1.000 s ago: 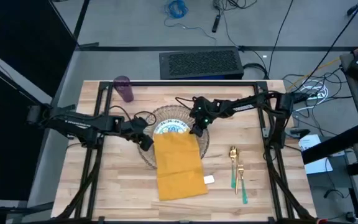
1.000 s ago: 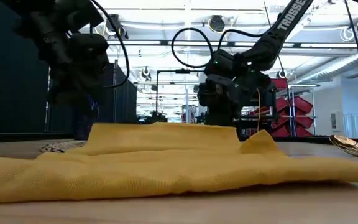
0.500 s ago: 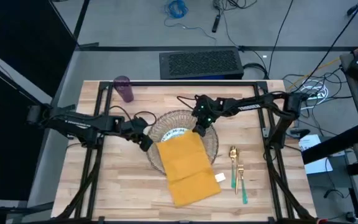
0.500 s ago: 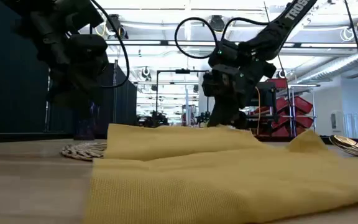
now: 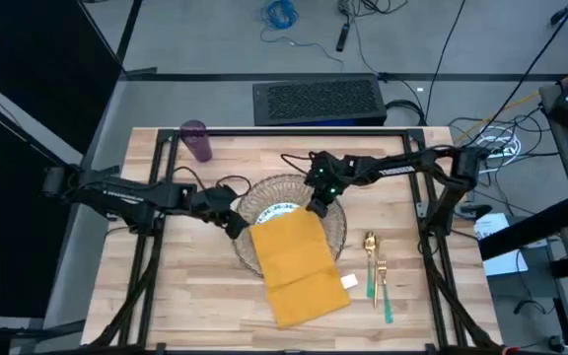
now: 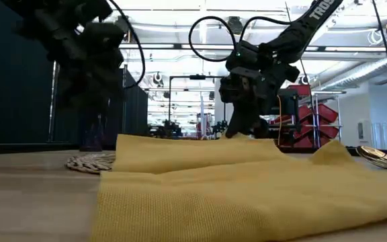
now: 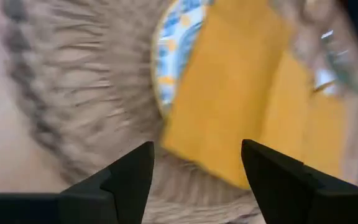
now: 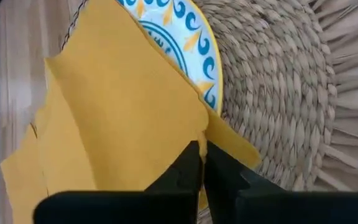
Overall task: Set table place
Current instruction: Fold the yellow table napkin
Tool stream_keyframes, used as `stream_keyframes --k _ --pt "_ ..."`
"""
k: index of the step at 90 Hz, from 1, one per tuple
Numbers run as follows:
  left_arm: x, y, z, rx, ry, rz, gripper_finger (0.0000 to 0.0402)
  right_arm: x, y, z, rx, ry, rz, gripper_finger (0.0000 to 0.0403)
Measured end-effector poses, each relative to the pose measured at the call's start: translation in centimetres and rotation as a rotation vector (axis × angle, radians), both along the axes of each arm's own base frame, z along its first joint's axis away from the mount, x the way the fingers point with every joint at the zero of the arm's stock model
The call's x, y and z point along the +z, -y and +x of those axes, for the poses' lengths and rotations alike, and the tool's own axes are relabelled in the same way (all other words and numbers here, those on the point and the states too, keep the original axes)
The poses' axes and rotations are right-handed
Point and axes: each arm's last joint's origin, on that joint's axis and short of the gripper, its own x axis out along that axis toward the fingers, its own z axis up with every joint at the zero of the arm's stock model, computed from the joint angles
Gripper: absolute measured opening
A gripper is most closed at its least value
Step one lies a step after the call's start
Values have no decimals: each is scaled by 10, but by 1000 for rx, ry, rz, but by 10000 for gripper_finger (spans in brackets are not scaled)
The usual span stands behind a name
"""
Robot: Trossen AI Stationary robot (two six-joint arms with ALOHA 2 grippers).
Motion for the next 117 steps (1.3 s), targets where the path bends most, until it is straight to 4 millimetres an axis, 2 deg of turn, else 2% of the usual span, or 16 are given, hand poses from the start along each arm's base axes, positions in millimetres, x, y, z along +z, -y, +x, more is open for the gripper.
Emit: stream_keyframes --k 35,53,85,117 --pt "-37 13 15 44 -156 -96 239 -1 -6 0 28 -13 -4 0" --pt "-37 14 29 28 -40 -95 240 -1 -11 1 46 -16 -4 0" --pt "-51 10 30 60 -112 -97 239 -1 -10 1 44 -17 -4 0" --pt "-50 5 33 81 -85 -72 238 -1 -10 1 45 -16 -5 0"
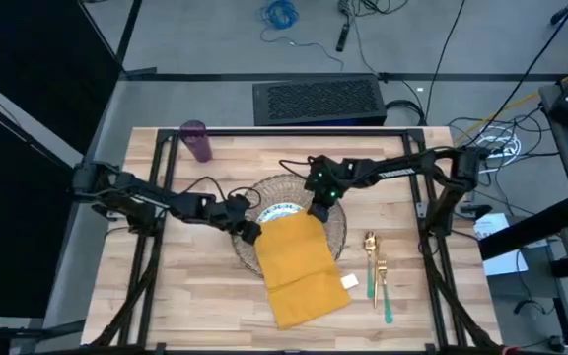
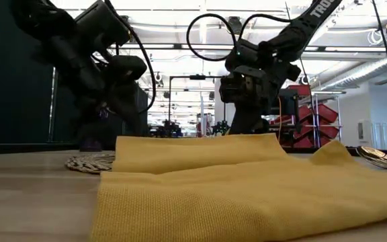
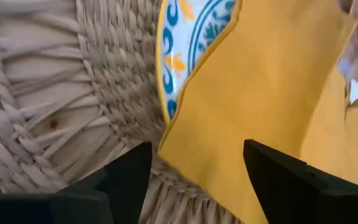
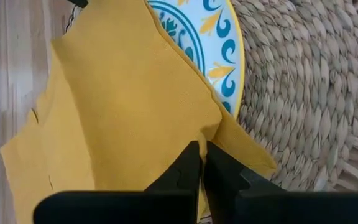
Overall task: Set table place
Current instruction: Fold the yellow table napkin
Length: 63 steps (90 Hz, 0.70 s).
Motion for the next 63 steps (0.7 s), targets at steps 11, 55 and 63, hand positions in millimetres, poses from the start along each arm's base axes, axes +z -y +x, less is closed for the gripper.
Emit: stream_keyframes --k 11,55,63 --pt "0 -2 0 17 1 13 216 0 0 0 0 0 0 0" --pt "0 -7 0 22 -2 48 9 0 1 0 6 4 -11 0" --pt "0 -7 0 18 -1 38 12 0 3 -1 1 4 -13 0"
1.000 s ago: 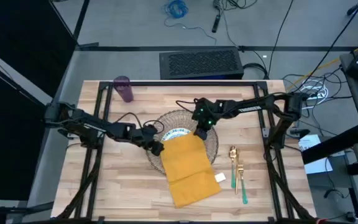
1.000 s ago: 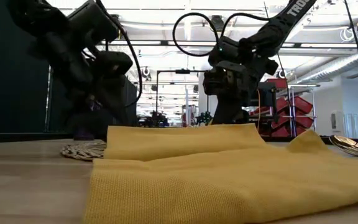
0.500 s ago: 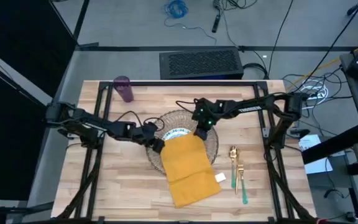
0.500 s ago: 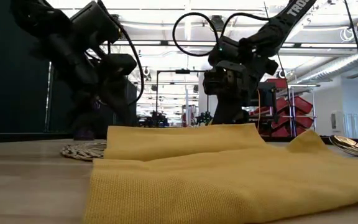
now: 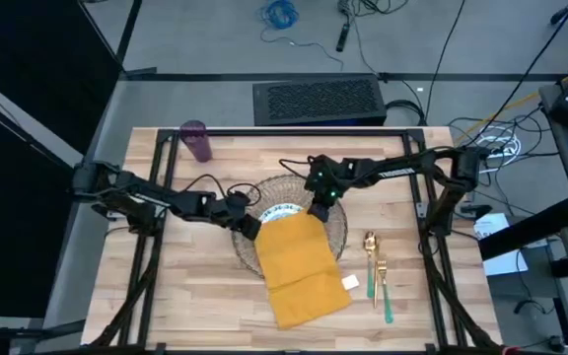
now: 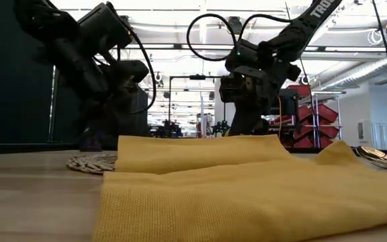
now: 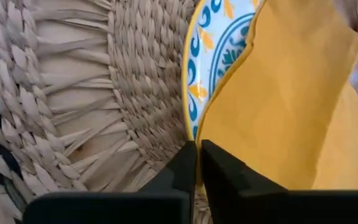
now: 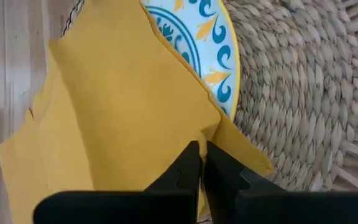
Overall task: Set table place
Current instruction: Fold the yellow table napkin
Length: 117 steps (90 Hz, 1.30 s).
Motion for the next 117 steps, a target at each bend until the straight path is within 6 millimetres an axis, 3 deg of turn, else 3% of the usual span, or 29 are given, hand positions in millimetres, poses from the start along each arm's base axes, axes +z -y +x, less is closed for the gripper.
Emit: stream_keyframes --k 26,52,64,91,117 --pt "0 4 0 -45 6 2 23 0 1 0 -3 0 0 0" --pt "0 4 0 -50 6 -5 135 0 1 0 -3 -1 0 0" --pt "0 4 0 -50 3 -8 155 0 1 0 -3 -1 0 0" --pt "0 5 0 -52 -5 -48 147 0 1 0 -3 -1 0 0" --pt "-1 6 -2 -63 -27 -66 64 0 1 0 -7 -3 -13 0"
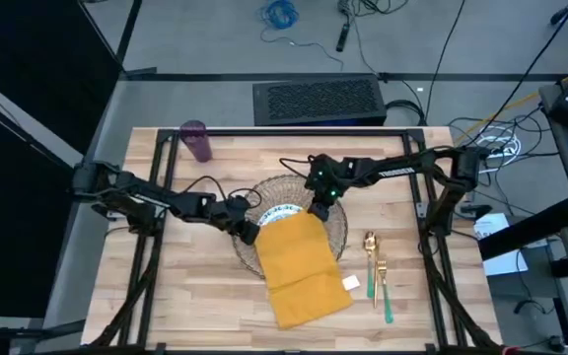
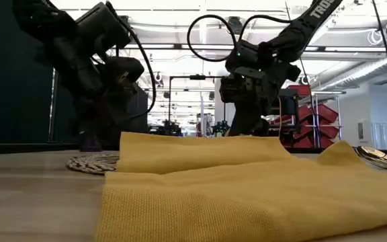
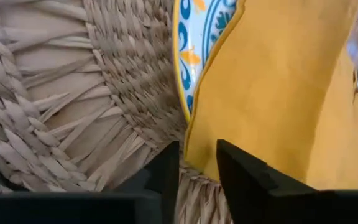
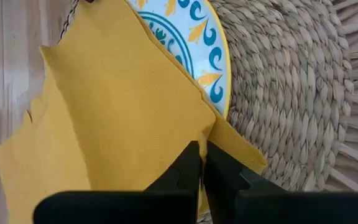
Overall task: Set table place
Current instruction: Fold the yellow table napkin
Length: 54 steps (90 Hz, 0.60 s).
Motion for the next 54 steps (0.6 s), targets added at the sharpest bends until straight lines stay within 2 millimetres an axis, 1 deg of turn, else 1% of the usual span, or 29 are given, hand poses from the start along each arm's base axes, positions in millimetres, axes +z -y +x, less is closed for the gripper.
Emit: stream_keyframes --k 9,14,39,54 --pt "0 0 0 -1 1 0 21 0 0 0 -2 -1 -3 0" --pt "0 0 0 -7 4 4 7 0 0 0 -2 -1 -3 0" --pt "2 0 2 -28 22 15 0 -1 0 -2 -4 -21 4 0" --pt "14 6 12 -101 88 -12 0 2 -2 -5 -3 -42 11 0"
